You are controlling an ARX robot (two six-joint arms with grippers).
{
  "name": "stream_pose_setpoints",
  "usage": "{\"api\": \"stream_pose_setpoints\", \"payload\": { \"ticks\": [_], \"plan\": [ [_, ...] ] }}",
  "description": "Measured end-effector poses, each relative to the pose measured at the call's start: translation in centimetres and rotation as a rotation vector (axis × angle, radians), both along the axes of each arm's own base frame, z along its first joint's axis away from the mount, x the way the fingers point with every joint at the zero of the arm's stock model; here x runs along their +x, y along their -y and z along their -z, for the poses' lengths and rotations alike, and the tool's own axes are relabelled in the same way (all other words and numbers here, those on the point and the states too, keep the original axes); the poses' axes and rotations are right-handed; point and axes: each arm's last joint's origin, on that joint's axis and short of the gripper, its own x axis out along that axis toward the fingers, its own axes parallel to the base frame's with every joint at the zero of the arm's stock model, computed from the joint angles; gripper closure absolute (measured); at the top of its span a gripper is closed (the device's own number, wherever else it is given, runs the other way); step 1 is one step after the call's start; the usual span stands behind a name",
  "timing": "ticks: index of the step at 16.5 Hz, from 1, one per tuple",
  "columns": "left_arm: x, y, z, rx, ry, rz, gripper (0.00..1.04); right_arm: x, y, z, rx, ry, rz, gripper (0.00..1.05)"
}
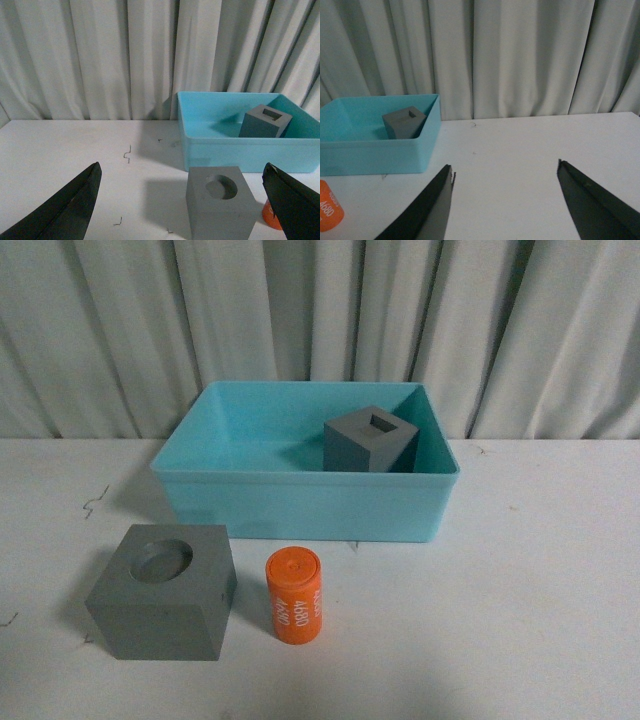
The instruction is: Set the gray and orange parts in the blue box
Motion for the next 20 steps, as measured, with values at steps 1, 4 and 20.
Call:
{"api": "stream_pose_setpoints", "payload": {
  "ticks": [1, 4, 20],
  "plan": [
    [0.0, 0.0, 0.0, 0.0, 0.0, 0.0, 0.07, 0.0, 0.0, 0.0, 0.0, 0.0, 0.0, 0.25],
    [0.3, -0.2, -0.2, -0.068, -0.421, 0.077, 0.07, 0.0, 0.0, 0.0, 0.0, 0.001, 0.0, 0.07],
    [19.3, 6.0, 2.7, 0.185, -0.674, 0.155, 0.07, 0.0, 0.0, 0.0, 0.0, 0.0, 0.0, 0.06]
  ]
}}
